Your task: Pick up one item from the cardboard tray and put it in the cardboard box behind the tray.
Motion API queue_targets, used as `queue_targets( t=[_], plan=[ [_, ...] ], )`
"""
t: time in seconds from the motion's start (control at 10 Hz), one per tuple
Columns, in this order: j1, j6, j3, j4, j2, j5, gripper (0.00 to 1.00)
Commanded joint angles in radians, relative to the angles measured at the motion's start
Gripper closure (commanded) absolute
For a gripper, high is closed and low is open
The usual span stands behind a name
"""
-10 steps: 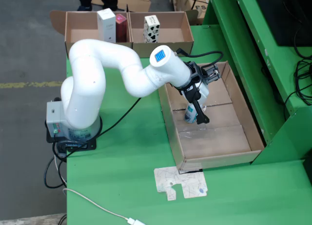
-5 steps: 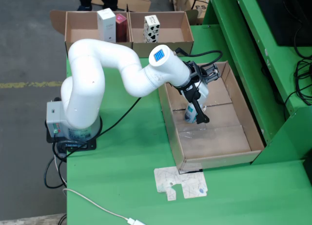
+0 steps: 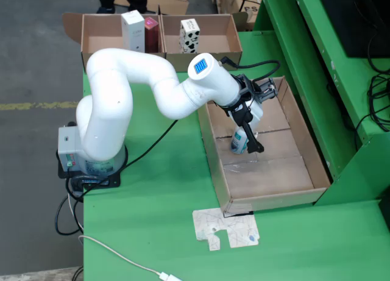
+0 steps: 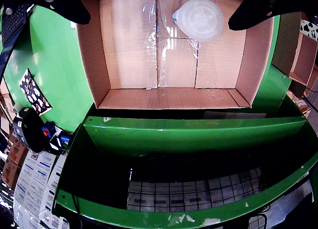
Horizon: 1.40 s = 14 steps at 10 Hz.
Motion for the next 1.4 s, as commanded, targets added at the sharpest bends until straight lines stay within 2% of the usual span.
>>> queue_targets(
  t=[0.0, 0.3, 0.6, 1.1, 1.3],
  plan=[
    [0.024, 0.019, -0.014, 0.022, 0.056, -0.025, 0.0],
    [0.029, 0.021, -0.022, 0.03, 0.061, -0.036, 0.0],
    [0.011, 0.019, 0.084, 0.056, -0.069, -0.037, 0.0],
    [0.012, 0.024, 0.064, 0.124, -0.116, -0.05, 0.0],
    [0.019, 0.023, 0.01, 0.164, -0.086, -0.062, 0.0]
  ],
)
